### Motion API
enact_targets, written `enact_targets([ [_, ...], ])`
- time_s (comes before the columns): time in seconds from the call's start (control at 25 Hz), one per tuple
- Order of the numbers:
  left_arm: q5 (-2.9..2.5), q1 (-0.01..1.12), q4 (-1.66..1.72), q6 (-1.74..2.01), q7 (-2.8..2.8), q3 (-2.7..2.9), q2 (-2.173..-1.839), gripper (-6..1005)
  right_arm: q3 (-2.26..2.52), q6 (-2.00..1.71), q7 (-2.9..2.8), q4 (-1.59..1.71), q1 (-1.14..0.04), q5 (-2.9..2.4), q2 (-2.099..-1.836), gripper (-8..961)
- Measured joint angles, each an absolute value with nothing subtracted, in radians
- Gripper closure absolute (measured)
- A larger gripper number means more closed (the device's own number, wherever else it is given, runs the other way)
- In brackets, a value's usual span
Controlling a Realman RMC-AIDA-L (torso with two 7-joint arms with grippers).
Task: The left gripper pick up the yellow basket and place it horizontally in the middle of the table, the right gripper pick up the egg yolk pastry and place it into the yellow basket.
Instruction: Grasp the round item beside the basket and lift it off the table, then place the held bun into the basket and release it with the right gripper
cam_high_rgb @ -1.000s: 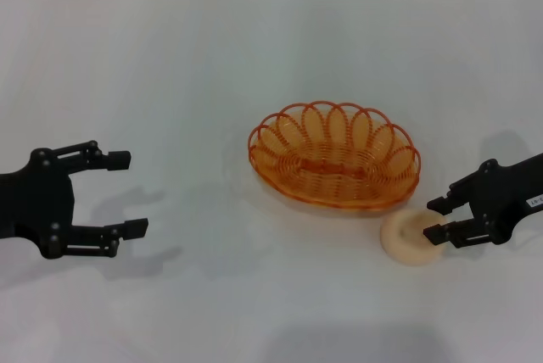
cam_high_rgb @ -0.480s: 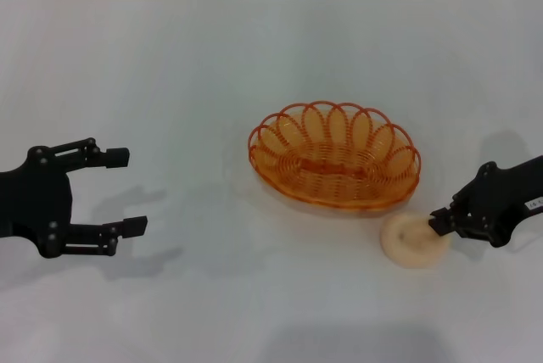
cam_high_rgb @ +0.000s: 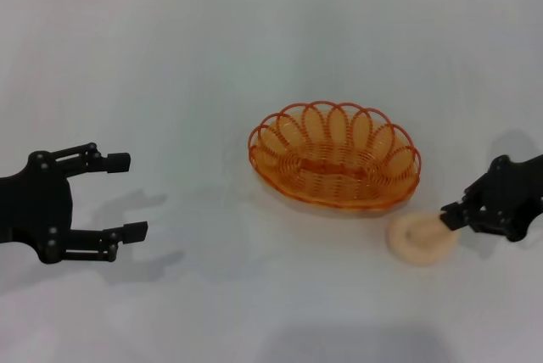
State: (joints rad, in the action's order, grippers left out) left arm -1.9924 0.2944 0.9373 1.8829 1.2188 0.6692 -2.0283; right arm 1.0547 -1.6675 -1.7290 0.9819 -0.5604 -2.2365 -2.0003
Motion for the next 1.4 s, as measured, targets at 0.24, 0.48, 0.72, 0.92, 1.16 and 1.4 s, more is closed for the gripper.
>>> enact_targets([
  [0.24, -1.993, 0.290, 0.937, 1.884, 1.215, 0.662, -2.030, 107, 0.938, -1.808, -1.729, 1.072, -0.570, -2.235, -1.984, 929],
  [0.48, -1.993, 0.284, 0.937, 1.884, 1.214, 0.662, -2.035, 107, 0.881, -1.891, -1.761, 1.147, -0.605, -2.215, -1.990, 924],
  [0.72, -1.993, 0.277, 0.937, 1.884, 1.220, 0.663, -2.039, 107, 0.893, -1.883, -1.778, 1.152, -0.646, -2.205, -2.011, 919],
  [0.92, -1.993, 0.275, 0.937, 1.885, 1.214, 0.663, -2.051, 107, 0.968, -1.813, -1.813, 1.140, -0.674, -2.121, -2.017, 914],
  [1.16, -1.993, 0.273, 0.937, 1.888, 1.214, 0.666, -2.053, 107, 1.127, -1.649, -1.843, 1.122, -0.677, -2.037, -2.020, 909],
  [1.4, -1.993, 0.274, 0.937, 1.888, 1.213, 0.667, -2.060, 107, 1.262, -1.455, -1.843, 1.069, -0.669, -1.951, -2.021, 904],
])
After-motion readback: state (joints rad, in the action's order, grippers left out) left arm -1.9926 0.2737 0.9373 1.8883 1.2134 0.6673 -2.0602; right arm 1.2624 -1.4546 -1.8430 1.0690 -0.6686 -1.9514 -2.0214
